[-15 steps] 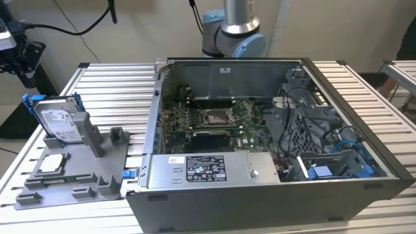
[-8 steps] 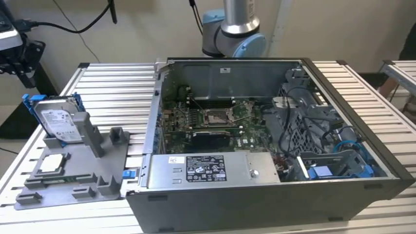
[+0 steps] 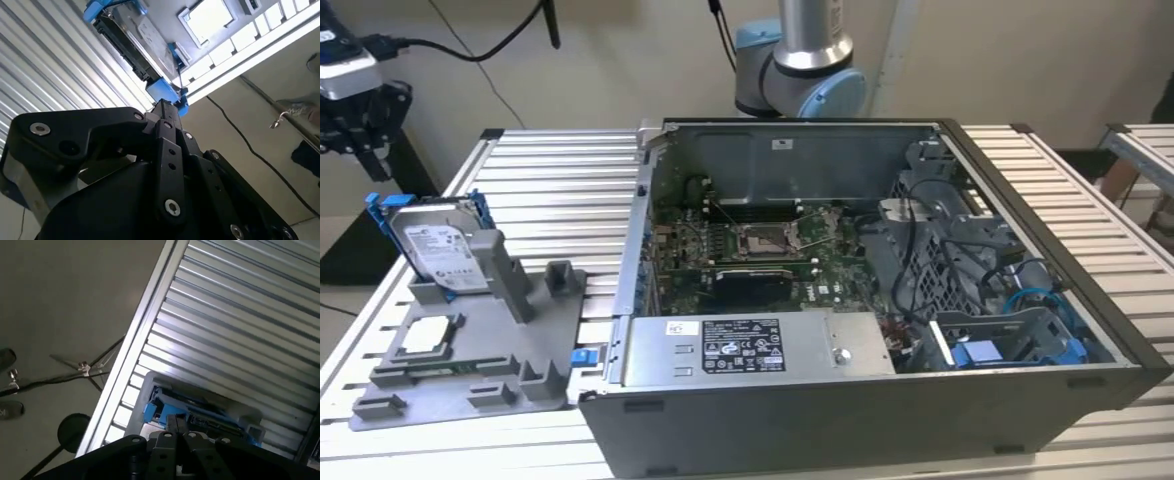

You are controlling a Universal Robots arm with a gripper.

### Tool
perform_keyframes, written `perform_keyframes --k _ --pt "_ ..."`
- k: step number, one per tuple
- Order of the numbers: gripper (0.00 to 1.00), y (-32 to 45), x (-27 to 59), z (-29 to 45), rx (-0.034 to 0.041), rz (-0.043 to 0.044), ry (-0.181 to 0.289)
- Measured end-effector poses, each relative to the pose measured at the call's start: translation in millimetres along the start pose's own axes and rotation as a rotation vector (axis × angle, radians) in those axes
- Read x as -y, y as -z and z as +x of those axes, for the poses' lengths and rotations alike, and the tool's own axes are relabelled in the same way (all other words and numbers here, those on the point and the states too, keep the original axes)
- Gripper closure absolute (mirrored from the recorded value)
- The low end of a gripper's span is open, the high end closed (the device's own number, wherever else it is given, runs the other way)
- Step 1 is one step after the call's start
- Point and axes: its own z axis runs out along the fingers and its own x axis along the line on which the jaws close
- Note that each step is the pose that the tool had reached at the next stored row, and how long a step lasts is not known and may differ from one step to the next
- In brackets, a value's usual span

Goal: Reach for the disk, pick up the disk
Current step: 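Pick up the disk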

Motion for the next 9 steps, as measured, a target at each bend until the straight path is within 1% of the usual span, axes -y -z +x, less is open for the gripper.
perform_keyframes --k 9 --pt "1.0 0.0 0.0 0.0 -0.006 0.0006 0.163"
